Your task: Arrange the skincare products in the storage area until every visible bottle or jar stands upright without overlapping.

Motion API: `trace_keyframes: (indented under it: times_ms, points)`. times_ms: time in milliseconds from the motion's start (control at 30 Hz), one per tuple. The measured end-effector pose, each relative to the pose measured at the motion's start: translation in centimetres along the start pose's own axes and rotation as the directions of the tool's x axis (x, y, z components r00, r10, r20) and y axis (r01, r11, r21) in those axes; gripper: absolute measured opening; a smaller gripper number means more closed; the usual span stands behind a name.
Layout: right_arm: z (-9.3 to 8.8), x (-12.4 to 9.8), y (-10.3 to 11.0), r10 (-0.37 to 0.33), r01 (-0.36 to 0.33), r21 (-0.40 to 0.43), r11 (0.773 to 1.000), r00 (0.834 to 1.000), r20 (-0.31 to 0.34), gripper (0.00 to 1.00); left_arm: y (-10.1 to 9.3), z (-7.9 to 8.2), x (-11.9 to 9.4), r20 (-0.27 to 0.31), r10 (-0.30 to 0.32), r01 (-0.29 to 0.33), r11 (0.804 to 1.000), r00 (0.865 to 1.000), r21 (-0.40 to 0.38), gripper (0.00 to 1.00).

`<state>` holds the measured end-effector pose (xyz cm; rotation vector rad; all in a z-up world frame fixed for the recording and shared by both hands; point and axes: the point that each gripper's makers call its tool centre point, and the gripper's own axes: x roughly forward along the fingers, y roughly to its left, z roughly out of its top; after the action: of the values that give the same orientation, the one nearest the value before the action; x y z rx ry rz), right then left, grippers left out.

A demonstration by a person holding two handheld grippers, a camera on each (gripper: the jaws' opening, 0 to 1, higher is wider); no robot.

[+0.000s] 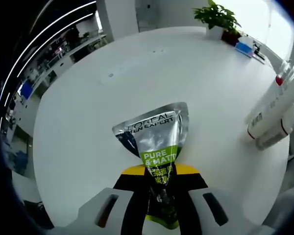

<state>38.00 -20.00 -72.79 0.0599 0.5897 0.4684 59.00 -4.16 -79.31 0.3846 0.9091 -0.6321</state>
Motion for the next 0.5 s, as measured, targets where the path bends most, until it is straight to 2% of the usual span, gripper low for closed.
trace_keyframes:
  times_ms: [300,500]
  points:
    - [0.0,0.0,0.4,0.014,-0.014,-0.016,1.0,1.0,0.002,0.86,-1.3,-0.9,-2.1,0.042,-0.014,0.015,1.0,0.999,-0.027,0.15]
    - [0.2,-0.1,0.5,0.025,-0.025,0.002,1.0,1.0,0.012,0.84,-2.1,-1.4,-3.8,0.069,-0.016,0.019,0.999,0.997,-0.041,0.15]
